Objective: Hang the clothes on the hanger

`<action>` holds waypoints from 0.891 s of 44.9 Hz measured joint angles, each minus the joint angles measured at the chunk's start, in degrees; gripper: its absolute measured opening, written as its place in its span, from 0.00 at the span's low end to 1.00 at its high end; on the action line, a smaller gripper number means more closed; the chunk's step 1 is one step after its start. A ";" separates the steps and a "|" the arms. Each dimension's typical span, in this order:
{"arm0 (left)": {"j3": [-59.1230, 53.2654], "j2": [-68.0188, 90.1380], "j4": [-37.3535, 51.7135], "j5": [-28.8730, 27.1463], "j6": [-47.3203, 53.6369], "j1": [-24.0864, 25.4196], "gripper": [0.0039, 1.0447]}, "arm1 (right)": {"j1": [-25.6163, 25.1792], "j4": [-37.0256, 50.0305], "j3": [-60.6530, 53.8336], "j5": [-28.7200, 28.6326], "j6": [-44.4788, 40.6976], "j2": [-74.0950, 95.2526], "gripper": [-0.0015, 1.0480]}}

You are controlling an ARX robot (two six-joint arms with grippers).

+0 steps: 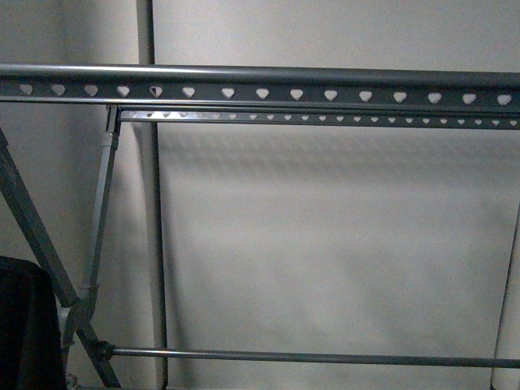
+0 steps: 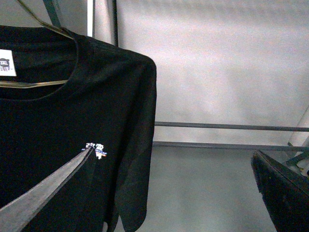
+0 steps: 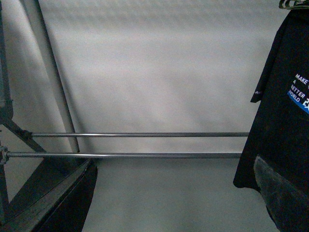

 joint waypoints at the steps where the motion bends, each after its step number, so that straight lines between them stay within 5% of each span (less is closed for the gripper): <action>1: 0.00 0.00 0.00 0.00 0.00 0.00 0.94 | 0.00 0.00 0.00 -0.02 0.00 0.00 0.93; 9: 0.00 0.00 0.00 0.00 0.00 0.00 0.94 | 0.00 0.00 0.00 -0.02 0.00 0.00 0.93; 14: 0.61 6.23 7.39 19.78 -0.83 5.77 0.94 | 0.00 0.00 0.00 0.00 0.00 0.00 0.93; 18: 3.37 14.99 12.61 23.82 -2.82 6.01 0.94 | 0.04 0.00 0.00 -0.15 0.00 0.00 0.93; 21: 7.15 21.99 13.90 21.18 -4.57 5.55 0.94 | 0.04 0.00 0.00 0.00 0.00 0.00 0.93; 33: 34.95 61.53 8.52 -6.51 -29.90 8.98 0.94 | 0.04 0.00 0.00 -0.02 0.00 0.00 0.93; 40: 46.36 72.98 3.85 -14.38 -40.74 8.00 0.94 | 0.04 0.00 0.00 -0.02 0.00 0.00 0.93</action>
